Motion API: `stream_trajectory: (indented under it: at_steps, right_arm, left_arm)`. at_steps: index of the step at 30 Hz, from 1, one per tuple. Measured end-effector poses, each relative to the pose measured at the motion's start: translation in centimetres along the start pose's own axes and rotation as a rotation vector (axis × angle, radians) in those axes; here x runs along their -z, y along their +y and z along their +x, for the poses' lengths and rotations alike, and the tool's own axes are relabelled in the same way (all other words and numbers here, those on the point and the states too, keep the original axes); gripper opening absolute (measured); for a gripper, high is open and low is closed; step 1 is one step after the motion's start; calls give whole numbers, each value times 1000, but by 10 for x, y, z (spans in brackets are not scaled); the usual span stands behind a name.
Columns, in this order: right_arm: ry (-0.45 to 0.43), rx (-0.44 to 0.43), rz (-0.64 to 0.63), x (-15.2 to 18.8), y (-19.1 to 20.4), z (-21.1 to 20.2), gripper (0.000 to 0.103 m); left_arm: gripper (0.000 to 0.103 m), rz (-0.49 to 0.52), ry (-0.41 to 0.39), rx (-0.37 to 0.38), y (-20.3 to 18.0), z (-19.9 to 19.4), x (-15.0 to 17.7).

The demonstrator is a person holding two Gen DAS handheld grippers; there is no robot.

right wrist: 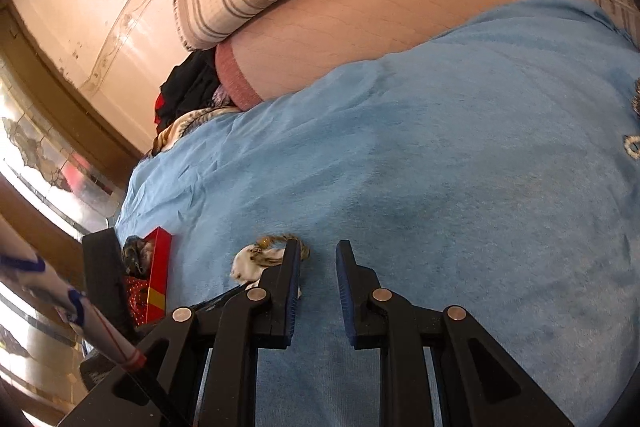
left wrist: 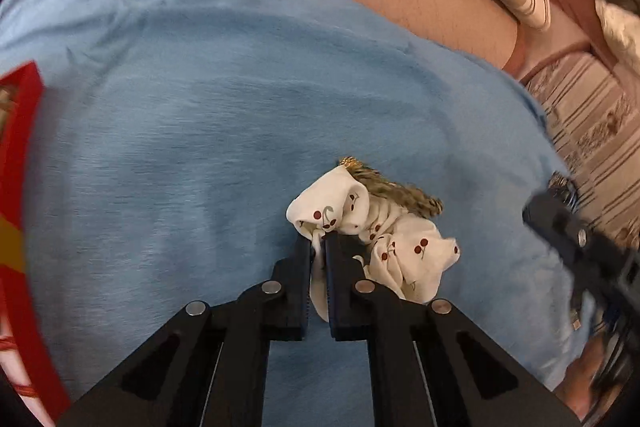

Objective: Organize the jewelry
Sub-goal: 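Grasp the white polka-dot scrunchie with the left gripper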

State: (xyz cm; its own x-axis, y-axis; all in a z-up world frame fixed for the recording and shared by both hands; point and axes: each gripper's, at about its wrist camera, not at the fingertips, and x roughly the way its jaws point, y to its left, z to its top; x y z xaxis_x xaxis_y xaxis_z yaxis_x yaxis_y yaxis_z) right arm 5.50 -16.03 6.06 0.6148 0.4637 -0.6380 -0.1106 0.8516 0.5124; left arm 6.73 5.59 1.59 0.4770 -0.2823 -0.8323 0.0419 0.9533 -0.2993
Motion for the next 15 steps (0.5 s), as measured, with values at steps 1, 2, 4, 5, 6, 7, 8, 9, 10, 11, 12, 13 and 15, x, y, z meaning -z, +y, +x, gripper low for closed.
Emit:
stream_trajectory:
  at_steps: [1,2,4,5,6,7,8,9,10,11,12,13,15]
  right_arm:
    - [7,-1,-14,1,3,5,20]
    - [15,-2,-29,2,5,9,21]
    - [36,4,-67,6,13,21,22]
    - [60,8,-87,9,17,29,23]
    - [84,-5,-86,12,19,36,23]
    - [105,-26,-70,13,20,42,23]
    - [122,-43,-54,14,19,47,23]
    - [140,-63,-36,15,19,51,23]
    - [160,-83,-17,16,16,55,23]
    - [179,-102,3,17,14,58,23]
    - [188,-111,15,18,13,60,23]
    - [191,-114,24,18,12,60,23]
    - [187,-97,18,19,14,59,23]
  left_arm:
    - [6,16,1,-17,2,-2,0]
    - [6,33,1,-31,5,-4,2]
    - [6,46,1,-40,11,-7,4]
    - [6,44,2,-43,15,-8,4]
    - [6,44,3,-49,17,-9,4]
    - [6,49,2,-65,20,-11,4]
    - [6,60,0,-84,22,-14,4]
    - [6,78,10,-107,24,-17,6]
    - [6,94,26,-115,26,-17,7]
    - [7,123,57,-119,25,-18,9]
    - [7,160,90,-120,23,-19,10]
    - [7,200,116,-128,20,-20,11]
    - [7,255,134,-147,18,-25,13]
